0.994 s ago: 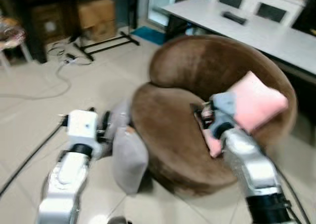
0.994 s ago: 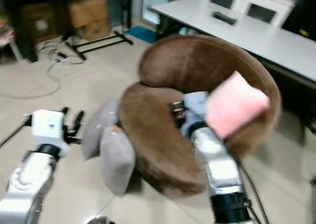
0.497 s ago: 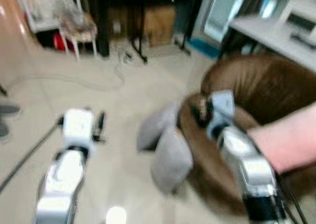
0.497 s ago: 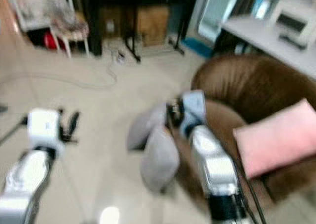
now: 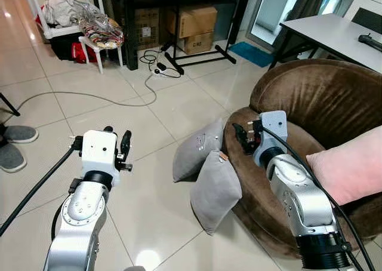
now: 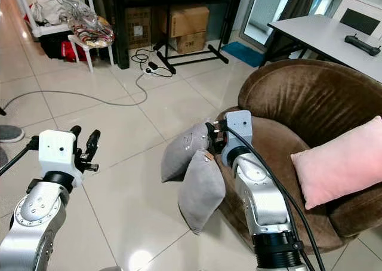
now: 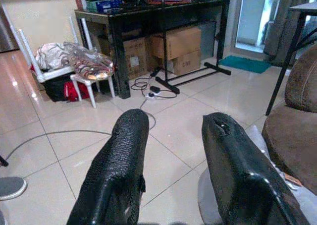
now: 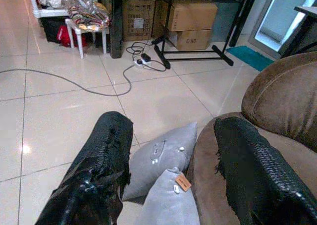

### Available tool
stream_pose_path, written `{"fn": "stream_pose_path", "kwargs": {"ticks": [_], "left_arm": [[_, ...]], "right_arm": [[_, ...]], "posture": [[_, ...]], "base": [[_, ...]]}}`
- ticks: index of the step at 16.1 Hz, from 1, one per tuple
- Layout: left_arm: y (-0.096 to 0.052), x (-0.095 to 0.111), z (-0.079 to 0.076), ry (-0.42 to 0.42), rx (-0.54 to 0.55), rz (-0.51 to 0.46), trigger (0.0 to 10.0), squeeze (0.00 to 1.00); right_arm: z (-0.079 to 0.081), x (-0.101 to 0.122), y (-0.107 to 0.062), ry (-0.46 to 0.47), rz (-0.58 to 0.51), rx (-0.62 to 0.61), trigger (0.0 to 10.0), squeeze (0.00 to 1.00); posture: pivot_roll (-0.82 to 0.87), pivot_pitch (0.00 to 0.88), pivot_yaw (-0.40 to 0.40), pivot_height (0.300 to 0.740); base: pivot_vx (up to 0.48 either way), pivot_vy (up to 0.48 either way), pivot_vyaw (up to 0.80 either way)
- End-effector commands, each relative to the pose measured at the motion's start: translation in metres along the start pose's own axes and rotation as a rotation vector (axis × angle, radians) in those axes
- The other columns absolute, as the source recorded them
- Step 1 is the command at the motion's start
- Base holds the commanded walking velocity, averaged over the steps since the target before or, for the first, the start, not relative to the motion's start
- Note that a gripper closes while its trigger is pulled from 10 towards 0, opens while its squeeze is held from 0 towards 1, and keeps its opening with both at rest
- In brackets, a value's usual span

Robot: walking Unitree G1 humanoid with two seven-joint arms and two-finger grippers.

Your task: Move the pillow to the sofa from floor

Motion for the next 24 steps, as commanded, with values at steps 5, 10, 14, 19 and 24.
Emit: {"fn": "stream_pose_path", "kwargs": {"ticks": [5,10,14,19,24], "left_arm": [[0.0033,0.0025,-0.0063,-0.006,-0.030,-0.010,10.0,0.00],[0.0047,0.0027,-0.0080,-0.010,-0.041,-0.008,10.0,0.00],[0.0039,0.0022,-0.0077,-0.011,-0.040,-0.006,10.0,0.00],[0.0035,0.0012,-0.0087,-0.013,-0.045,-0.003,10.0,0.00],[0.0036,-0.0003,-0.0100,-0.012,-0.054,0.002,10.0,0.00]], "right_arm": [[-0.0157,-0.0004,-0.0006,0.000,0.000,-0.067,10.0,0.00],[-0.0155,-0.0013,-0.0008,0.024,0.011,-0.068,10.0,0.00],[-0.0171,-0.0022,-0.0003,0.010,0.015,-0.075,10.0,0.00],[-0.0201,-0.0043,-0.0001,0.003,0.024,-0.086,10.0,0.00],[-0.0197,-0.0049,-0.0003,0.001,0.024,-0.084,10.0,0.00]], "posture": [[0.10,0.000,-0.098,0.740],[0.09,0.000,-0.094,0.740],[0.09,0.000,-0.100,0.740],[0.09,0.000,-0.102,0.740],[0.09,0.000,-0.102,0.740]], "base": [[0.325,0.000,0.00],[0.382,0.000,0.00],[0.384,0.000,-0.51],[0.382,0.000,0.00],[0.380,0.000,0.00]]}}
Point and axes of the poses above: a point about 5 cm out from each wrist's last joint towards the gripper, its own y axis pointing out of the wrist towards the gripper, its own x axis along the axis of the wrist's last joint, z = x × y, the point moved 6 cm from there along y, pointing out of the wrist towards the gripper, and after that the axes turned 4 degrees about -y, right-handed, at the moved point
